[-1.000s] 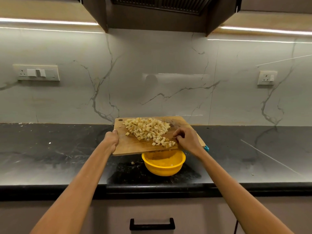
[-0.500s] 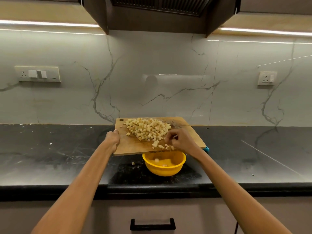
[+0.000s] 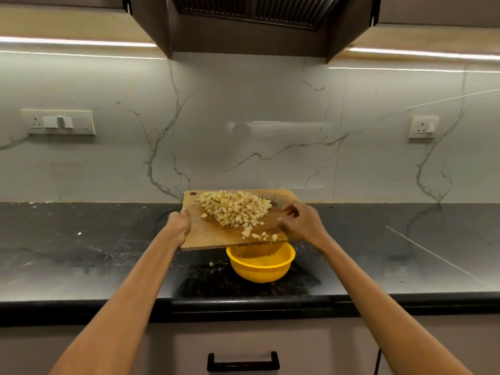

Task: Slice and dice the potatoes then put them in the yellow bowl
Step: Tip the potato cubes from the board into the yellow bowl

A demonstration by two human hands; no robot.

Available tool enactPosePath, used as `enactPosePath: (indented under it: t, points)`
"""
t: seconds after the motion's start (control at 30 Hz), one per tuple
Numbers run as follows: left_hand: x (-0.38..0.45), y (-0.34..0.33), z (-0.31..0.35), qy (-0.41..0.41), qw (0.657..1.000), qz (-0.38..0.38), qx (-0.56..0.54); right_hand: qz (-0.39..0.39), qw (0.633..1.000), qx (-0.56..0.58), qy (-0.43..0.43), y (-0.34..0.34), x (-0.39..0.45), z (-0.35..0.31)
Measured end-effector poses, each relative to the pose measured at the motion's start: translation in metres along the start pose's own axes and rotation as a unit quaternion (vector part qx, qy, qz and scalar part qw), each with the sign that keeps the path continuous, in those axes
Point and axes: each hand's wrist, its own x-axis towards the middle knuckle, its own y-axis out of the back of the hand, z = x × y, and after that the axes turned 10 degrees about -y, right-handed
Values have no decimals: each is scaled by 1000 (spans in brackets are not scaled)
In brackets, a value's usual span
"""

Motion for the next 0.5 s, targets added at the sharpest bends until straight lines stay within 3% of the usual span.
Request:
enactPosePath:
  t: [0.1, 0.2, 0.27, 0.5]
  points:
    - [-1, 1, -2, 6, 1000, -3, -3, 99, 980, -54, -164, 10, 3, 21]
    - [3, 0, -5, 8, 1000, 2, 4, 45, 960, -12, -278, 12, 4, 39]
    - [3, -1, -3, 11, 1000, 3, 9, 52, 959, 43, -275, 4, 5, 39]
    - [7, 6, 24, -1, 999, 7, -45, 204, 928, 160, -266, 9, 15, 12]
